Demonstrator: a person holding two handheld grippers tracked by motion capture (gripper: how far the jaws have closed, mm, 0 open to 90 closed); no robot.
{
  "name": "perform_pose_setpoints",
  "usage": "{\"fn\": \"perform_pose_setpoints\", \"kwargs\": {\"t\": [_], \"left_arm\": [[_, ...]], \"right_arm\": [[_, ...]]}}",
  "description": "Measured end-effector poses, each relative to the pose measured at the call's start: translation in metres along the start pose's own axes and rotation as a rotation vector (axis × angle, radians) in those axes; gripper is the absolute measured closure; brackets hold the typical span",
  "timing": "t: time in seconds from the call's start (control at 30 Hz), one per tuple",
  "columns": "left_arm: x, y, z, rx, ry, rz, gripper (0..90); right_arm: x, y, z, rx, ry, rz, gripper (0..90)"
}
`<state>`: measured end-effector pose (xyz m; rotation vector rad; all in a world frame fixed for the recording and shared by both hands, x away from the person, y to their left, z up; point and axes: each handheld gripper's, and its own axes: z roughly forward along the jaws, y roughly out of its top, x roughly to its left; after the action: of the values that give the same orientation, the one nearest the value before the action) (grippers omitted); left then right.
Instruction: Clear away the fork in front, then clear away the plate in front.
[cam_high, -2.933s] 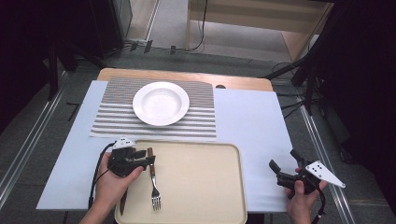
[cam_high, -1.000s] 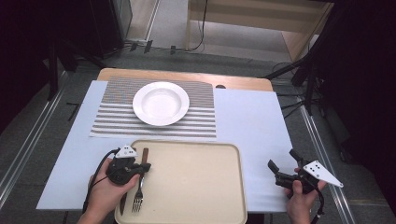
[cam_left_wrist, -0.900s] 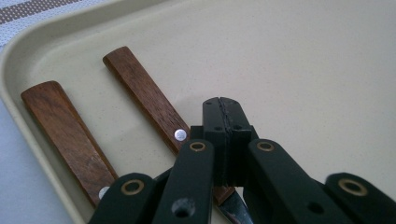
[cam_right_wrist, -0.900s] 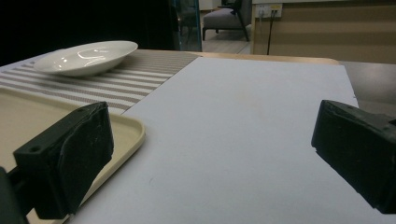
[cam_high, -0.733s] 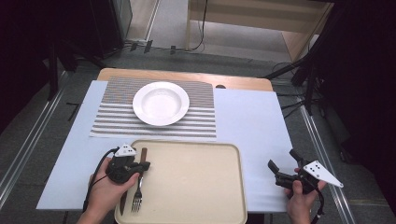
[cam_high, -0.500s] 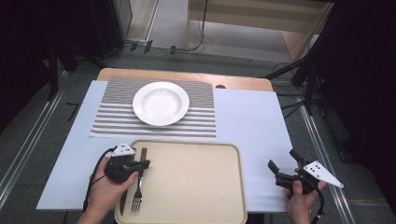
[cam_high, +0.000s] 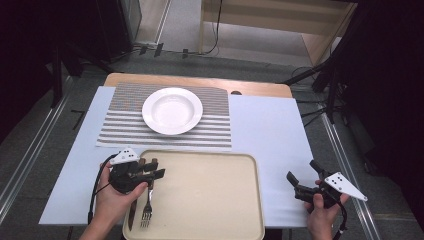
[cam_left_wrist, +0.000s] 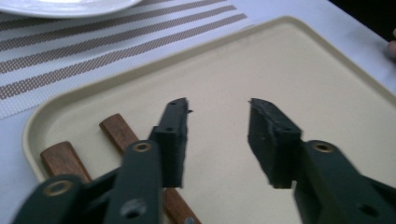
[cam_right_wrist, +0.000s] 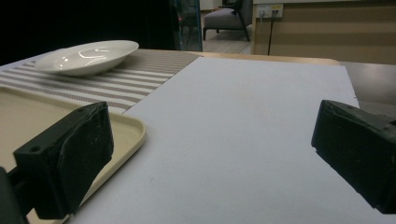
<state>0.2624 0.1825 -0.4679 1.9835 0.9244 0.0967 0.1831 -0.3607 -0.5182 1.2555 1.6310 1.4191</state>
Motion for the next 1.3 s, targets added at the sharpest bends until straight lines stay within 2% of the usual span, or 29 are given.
{"fn": "perform_pose_setpoints", "kwargs": {"t": [0.1, 0.2, 0.3, 0.33, 0.37, 0.43, 0.47, 0.5, 0.57, 0.6, 0.77, 0.83, 1.03, 1.3], "left_arm": [[-0.002, 0.004, -0.003, -0.042, 0.003, 0.001, 36.9], [0.000, 0.008, -0.006, -0.077, -0.005, -0.022, 25.4], [0.003, 0.010, -0.008, -0.096, -0.011, -0.032, 12.0], [0.003, 0.011, -0.008, -0.101, -0.015, -0.028, 10.3], [0.005, 0.012, -0.009, -0.104, -0.027, -0.029, 8.8], [0.007, 0.014, -0.010, -0.122, -0.062, -0.038, 0.0], [0.008, 0.015, -0.011, -0.131, -0.073, -0.043, 0.0], [0.009, 0.016, -0.011, -0.138, -0.060, -0.046, 0.0], [0.011, 0.020, -0.011, -0.133, -0.074, -0.043, 0.0], [0.011, 0.021, -0.010, -0.139, -0.058, -0.042, 0.0], [0.016, 0.030, -0.009, -0.154, -0.050, -0.051, 0.0], [0.019, 0.035, -0.009, -0.160, -0.021, -0.056, 0.0], [0.030, 0.048, -0.010, -0.184, -0.002, -0.082, 0.0], [0.045, 0.063, -0.003, -0.167, 0.050, -0.107, 0.0]], "right_arm": [[0.000, 0.000, 0.000, 0.001, 0.000, 0.001, 0.0], [0.000, 0.000, 0.000, -0.001, -0.001, -0.001, 0.0], [0.000, 0.000, 0.000, 0.001, -0.002, -0.002, 0.0], [0.000, 0.000, 0.000, 0.002, -0.002, -0.001, 0.0], [0.000, 0.000, 0.000, 0.001, -0.001, -0.003, 0.0], [0.000, 0.000, 0.000, 0.001, -0.002, -0.003, 0.0], [0.000, 0.000, 0.000, 0.000, -0.001, -0.002, 0.0], [0.000, 0.000, 0.000, -0.001, -0.001, 0.000, 0.0], [0.000, 0.000, 0.000, -0.001, 0.000, 0.000, 0.0], [0.000, 0.000, 0.000, 0.001, 0.000, 0.001, 0.0], [0.000, 0.000, 0.000, -0.002, 0.001, 0.001, 0.0], [0.000, 0.000, 0.000, -0.002, 0.001, 0.002, 0.0], [0.000, 0.000, 0.000, -0.002, 0.001, 0.004, 0.0], [0.000, 0.000, 0.000, -0.002, 0.003, 0.000, 0.0]]}}
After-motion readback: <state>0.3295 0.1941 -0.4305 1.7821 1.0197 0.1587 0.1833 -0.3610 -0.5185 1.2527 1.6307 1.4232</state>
